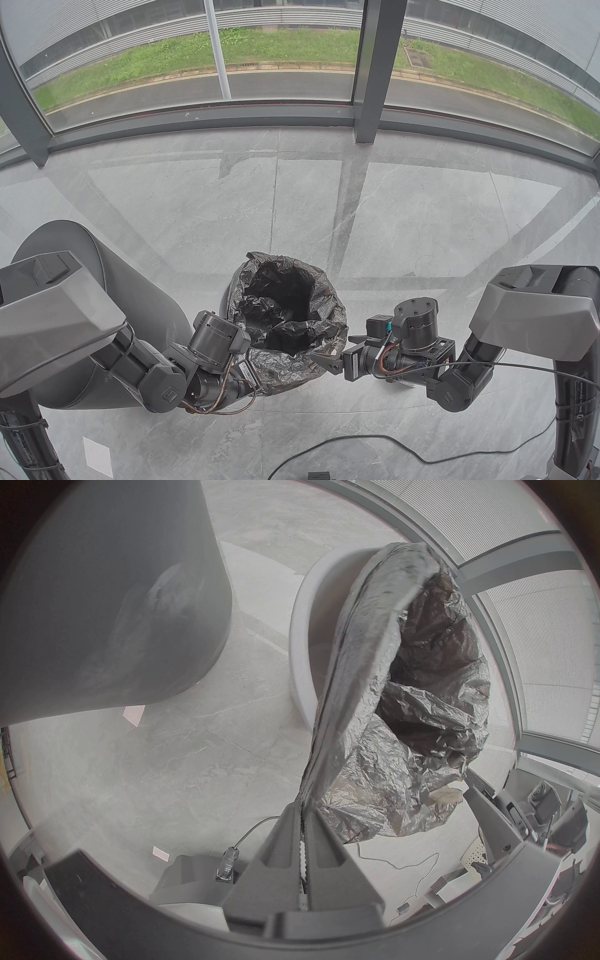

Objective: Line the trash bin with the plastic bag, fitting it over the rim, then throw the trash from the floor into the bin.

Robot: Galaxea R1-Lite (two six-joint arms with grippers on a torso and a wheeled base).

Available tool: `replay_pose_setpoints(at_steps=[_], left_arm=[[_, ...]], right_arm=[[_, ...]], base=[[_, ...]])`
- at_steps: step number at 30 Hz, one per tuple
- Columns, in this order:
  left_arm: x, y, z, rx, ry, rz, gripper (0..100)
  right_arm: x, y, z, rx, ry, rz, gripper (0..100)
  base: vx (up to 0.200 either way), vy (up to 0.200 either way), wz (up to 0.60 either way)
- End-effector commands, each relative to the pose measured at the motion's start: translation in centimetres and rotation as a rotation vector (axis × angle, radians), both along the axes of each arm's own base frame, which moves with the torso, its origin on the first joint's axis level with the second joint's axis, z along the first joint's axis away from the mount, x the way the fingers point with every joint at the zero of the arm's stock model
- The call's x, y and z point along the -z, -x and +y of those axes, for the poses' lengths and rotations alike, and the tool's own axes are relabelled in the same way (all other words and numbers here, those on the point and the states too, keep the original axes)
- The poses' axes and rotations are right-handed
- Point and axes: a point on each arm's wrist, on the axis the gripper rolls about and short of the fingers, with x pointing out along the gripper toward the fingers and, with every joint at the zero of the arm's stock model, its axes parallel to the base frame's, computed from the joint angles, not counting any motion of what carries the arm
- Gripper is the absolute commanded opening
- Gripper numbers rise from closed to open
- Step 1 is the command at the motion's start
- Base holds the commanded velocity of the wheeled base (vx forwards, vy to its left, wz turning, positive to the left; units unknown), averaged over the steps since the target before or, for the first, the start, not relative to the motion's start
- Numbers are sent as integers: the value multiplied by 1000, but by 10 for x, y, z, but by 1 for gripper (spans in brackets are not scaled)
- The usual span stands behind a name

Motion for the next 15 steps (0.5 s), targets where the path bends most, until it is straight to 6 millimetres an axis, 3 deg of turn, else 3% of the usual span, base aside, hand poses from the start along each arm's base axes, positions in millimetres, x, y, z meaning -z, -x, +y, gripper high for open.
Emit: replay_pose_setpoints(at_steps=[1, 15], left_arm=[[9, -9, 0, -13, -3, 4, 0], [-1, -21, -5, -17, 36, -50, 0]], right_arm=[[1, 0, 0, -1, 2, 3, 100], [3, 1, 0, -1, 4, 9, 100]], base=[[0, 0, 0], [0, 0, 0]])
